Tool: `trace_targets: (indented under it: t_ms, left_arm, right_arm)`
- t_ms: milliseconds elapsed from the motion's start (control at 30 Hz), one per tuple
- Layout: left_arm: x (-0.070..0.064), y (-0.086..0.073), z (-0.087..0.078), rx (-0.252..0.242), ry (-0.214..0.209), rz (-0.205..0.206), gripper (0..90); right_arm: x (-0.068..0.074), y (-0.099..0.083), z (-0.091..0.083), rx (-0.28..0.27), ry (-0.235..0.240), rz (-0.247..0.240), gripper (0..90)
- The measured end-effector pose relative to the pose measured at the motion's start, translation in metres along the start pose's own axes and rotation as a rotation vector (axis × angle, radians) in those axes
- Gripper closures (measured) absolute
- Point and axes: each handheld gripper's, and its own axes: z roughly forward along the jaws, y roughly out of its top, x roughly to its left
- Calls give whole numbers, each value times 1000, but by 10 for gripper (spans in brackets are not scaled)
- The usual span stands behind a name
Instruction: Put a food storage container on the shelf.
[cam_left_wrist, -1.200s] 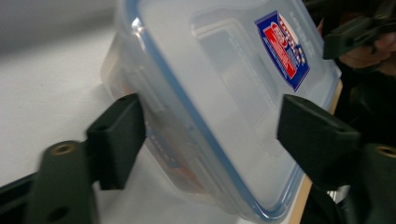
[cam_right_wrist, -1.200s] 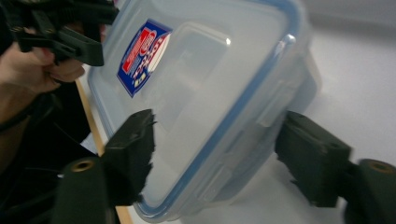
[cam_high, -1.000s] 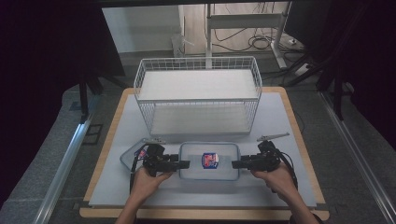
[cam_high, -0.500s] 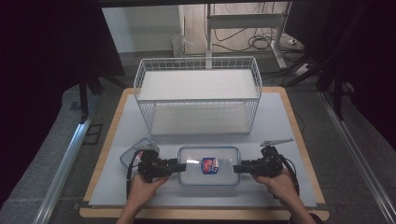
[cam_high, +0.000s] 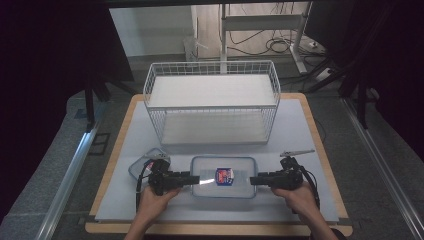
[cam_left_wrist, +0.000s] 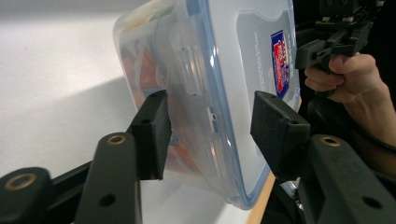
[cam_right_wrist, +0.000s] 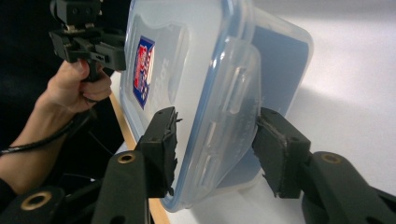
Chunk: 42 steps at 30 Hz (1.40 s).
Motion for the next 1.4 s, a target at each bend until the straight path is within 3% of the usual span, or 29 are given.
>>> trace_targets:
  t_ms: [133,233,333,467,633,900,1400]
  left_arm:
    - [0,0,-1,2,-2,-22,514]
    - [-2,2,-3,-17,12,-25,527]
    - [-4,5,-4,-16,36,-15,531]
    - [-5,7,-5,-28,33,-24,530]
    - [-11,17,-12,-42,39,7,531]
    - [-25,39,-23,-60,76,53,537]
    - [-47,92,-52,-122,72,96,536]
  right_arm:
    - [-4,-1,0,-27,33,67,541]
    - [-3,-1,0,-38,25,69,550]
    - [3,2,0,-49,-5,20,551]
    - [7,7,-1,-62,-19,5,551]
    - [12,14,-5,-81,-15,-17,550]
    - [22,32,-7,-94,-48,-56,523]
    - [55,90,-29,-163,-60,-132,523]
